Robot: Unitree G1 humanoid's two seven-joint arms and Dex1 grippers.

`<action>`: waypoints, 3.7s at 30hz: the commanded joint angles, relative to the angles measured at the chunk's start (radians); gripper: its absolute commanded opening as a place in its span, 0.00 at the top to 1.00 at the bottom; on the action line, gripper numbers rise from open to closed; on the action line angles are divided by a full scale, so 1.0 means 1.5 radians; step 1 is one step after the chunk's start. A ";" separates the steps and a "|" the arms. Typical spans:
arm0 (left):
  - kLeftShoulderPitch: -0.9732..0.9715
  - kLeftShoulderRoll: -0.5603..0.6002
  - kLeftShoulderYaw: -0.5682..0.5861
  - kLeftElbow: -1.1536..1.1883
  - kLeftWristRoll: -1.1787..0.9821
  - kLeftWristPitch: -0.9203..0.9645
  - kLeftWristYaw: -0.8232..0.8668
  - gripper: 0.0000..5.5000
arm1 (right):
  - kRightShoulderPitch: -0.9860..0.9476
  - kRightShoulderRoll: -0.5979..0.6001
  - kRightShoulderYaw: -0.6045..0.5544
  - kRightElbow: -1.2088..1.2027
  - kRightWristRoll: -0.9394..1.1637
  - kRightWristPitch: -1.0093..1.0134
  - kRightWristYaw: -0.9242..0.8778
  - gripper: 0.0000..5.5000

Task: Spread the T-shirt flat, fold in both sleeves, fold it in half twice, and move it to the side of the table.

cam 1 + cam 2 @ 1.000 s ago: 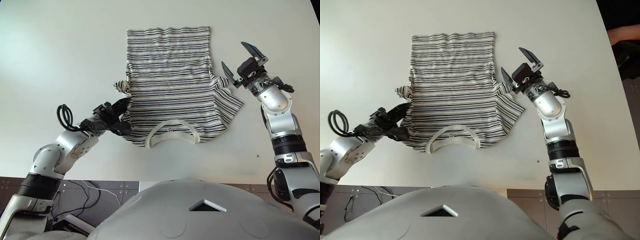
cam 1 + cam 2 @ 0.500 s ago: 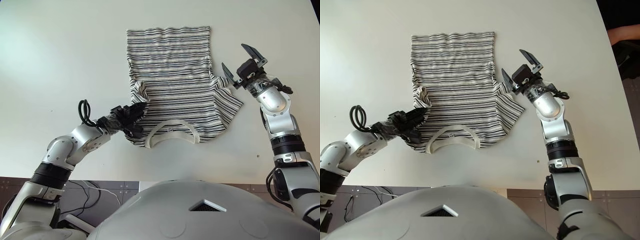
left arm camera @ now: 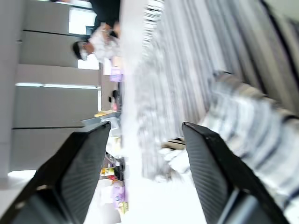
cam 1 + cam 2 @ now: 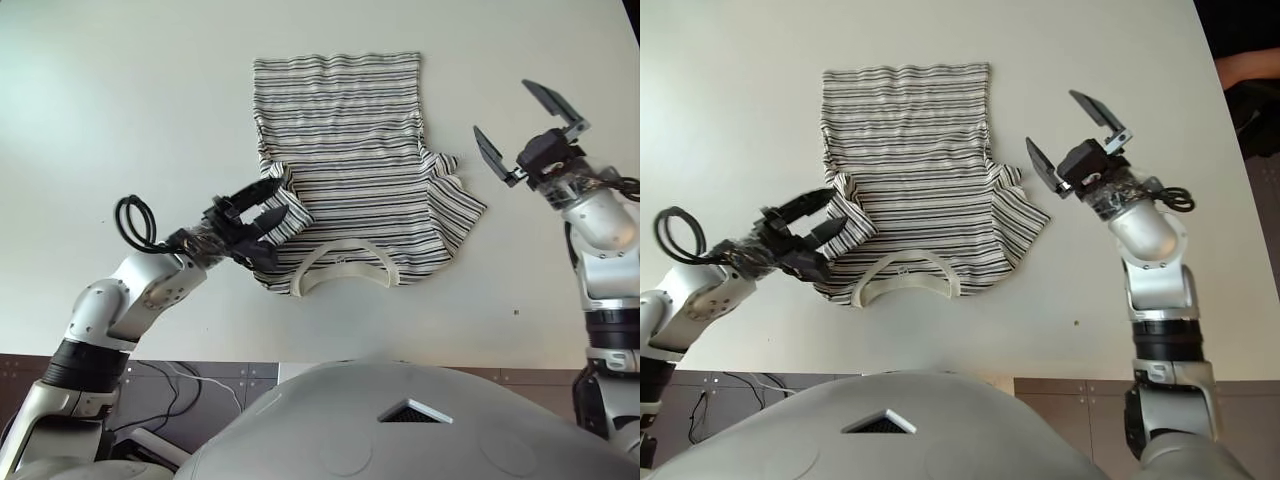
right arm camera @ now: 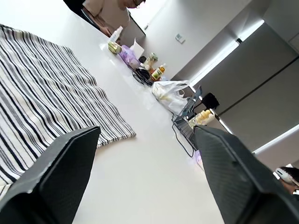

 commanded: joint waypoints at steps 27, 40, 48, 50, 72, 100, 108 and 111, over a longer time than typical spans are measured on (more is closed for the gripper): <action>0.047 -0.068 0.173 -0.065 -0.129 0.045 -0.036 0.46 | 0.095 -0.155 0.136 0.077 -0.323 -0.036 0.036 0.33; 0.035 -0.088 0.161 -0.057 -0.118 0.041 -0.029 0.46 | 0.059 -0.156 0.157 0.132 -0.336 -0.021 -0.022 0.52; 0.035 -0.095 0.160 -0.060 -0.118 0.038 -0.033 0.46 | 0.045 -0.153 0.177 0.151 -0.343 -0.030 -0.027 0.81; 0.035 -0.096 0.158 -0.063 -0.117 0.038 -0.035 0.46 | 0.045 -0.152 0.182 0.150 -0.343 -0.031 -0.026 0.88; 0.015 -0.105 0.137 -0.054 -0.104 0.031 -0.041 0.46 | 0.054 -0.113 0.113 0.080 -0.299 -0.068 -0.153 0.98; -0.037 -0.113 0.030 0.095 -0.018 -0.003 -0.011 0.46 | -0.055 0.007 0.274 0.111 -0.345 -0.142 -0.081 0.98; -0.037 -0.098 0.078 0.064 -0.068 -0.003 -0.007 0.46 | -0.061 0.013 0.258 0.116 -0.334 -0.146 -0.103 0.75; -0.028 -0.078 0.088 0.070 -0.082 -0.017 -0.018 0.46 | -0.046 0.004 0.241 0.077 -0.273 -0.152 -0.079 0.65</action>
